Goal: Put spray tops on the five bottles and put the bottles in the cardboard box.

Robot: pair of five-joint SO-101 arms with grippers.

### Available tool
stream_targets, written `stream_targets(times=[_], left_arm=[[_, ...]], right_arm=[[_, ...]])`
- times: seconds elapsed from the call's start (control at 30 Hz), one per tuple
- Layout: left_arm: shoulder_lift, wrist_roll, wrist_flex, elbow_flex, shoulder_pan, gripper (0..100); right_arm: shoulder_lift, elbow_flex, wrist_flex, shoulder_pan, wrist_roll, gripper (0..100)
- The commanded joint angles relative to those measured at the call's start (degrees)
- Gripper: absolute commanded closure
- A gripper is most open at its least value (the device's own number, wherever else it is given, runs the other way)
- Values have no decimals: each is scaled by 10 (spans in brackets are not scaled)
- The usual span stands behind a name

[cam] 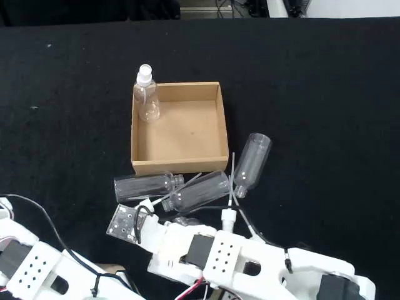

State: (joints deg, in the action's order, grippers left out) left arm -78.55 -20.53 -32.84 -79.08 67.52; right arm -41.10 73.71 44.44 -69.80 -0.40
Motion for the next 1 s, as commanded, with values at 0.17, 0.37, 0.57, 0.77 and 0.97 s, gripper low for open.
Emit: stream_targets(times=[0.17,0.37,0.57,0.77,0.97], left_arm=[[0,-2,11,3,4,775],[0,-2,10,4,5,775],[0,-2,10,4,5,775],[0,-2,10,5,6,775],[0,-2,10,5,6,775]], right_arm=[[24,-6,-11,1,2,904],[24,-6,-4,1,2,904],[24,-7,-2,3,4,904],[24,-7,-1,3,3,904],[25,-8,-1,14,2,904]])
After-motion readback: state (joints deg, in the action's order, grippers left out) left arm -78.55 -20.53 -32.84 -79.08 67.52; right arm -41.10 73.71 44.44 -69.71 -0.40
